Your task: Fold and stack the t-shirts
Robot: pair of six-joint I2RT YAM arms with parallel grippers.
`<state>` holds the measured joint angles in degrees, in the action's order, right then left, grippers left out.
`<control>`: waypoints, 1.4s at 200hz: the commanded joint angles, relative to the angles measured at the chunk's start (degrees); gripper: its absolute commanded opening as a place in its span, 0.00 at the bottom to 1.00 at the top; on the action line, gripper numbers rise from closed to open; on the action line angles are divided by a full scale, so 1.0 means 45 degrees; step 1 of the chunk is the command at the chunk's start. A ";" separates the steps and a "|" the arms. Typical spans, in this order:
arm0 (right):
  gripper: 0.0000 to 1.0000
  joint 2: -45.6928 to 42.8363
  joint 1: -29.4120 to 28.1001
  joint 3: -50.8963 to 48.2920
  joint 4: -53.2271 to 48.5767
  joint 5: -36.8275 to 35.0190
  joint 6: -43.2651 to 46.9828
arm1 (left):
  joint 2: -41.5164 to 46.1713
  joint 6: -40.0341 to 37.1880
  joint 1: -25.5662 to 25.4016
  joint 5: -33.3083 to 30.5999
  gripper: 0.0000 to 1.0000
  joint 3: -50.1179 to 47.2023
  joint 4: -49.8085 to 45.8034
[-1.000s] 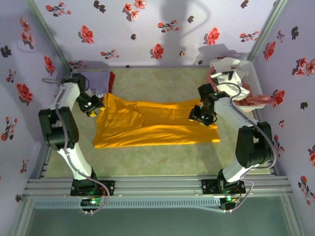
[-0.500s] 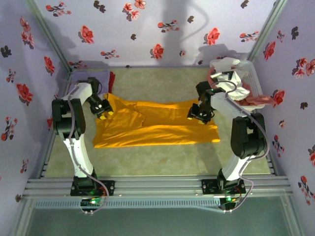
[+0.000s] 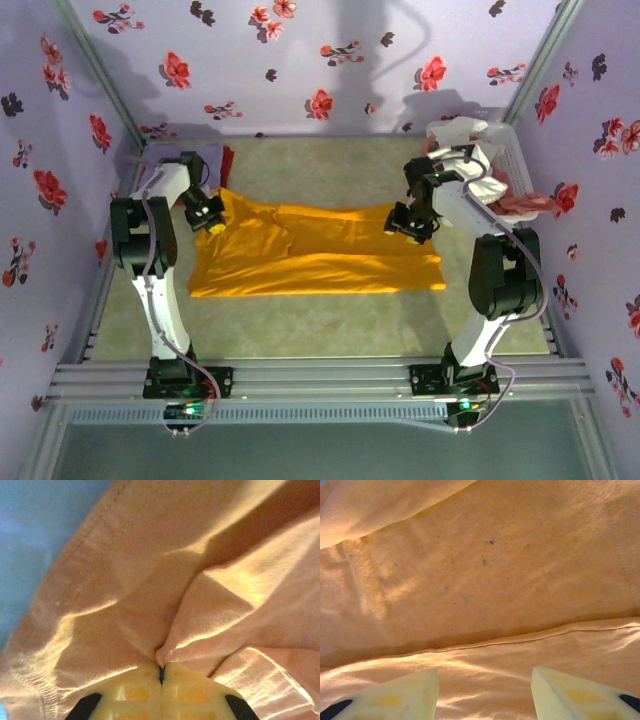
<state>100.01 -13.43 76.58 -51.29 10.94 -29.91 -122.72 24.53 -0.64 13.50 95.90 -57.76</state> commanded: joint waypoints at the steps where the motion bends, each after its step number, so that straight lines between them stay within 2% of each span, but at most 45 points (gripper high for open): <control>1: 0.53 0.0179 0.0143 0.0439 -0.0482 -0.0029 0.0344 | -0.0010 -0.0081 -0.0050 -0.0187 0.00 0.0938 -0.0378; 41: 0.53 0.0407 0.0176 0.0775 -0.0585 -0.0087 0.0433 | -0.0461 -0.0094 -0.0052 -0.0201 0.00 0.2223 -0.1309; 52: 0.53 0.0487 0.0206 0.0899 -0.0633 -0.0087 0.0473 | -0.0556 -0.0105 -0.0052 -0.0196 0.09 0.2374 -0.1526; 71: 0.53 0.0604 0.0197 0.1042 -0.0654 -0.0049 0.0477 | -0.0698 -0.0120 -0.0052 -0.0172 0.31 0.2327 -0.1812; 93: 0.53 0.0606 0.0203 0.0919 -0.0483 0.0291 0.0318 | -0.0682 -0.0146 -0.0052 -0.0177 0.36 0.1835 -0.1630; 130: 0.52 0.0366 0.0111 -0.0319 0.0210 0.0663 -0.0030 | -0.0426 -0.0042 -0.0106 -0.0016 0.31 0.1462 -0.1188; 173: 0.53 0.0291 0.0112 -0.0884 0.0535 0.0704 -0.0097 | -0.0254 -0.0003 -0.0150 -0.0107 0.30 0.1562 -0.1245; 215: 0.53 0.0362 0.0070 -0.1025 0.0625 0.0831 -0.0099 | -0.0249 0.0131 -0.0169 -0.0109 0.14 0.1639 -0.1218; 258: 0.53 0.0355 0.0056 -0.1362 0.0774 0.0772 -0.0085 | -0.0210 0.0211 -0.0169 -0.0109 0.03 0.2008 -0.1324; 280: 0.53 0.0414 0.0059 -0.1214 0.0789 0.0648 -0.0039 | -0.0157 0.0307 -0.0170 -0.0109 0.03 0.2325 -0.1384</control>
<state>101.86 -12.91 71.05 -47.83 13.82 -29.15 -124.92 25.21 -1.04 13.08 103.63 -62.67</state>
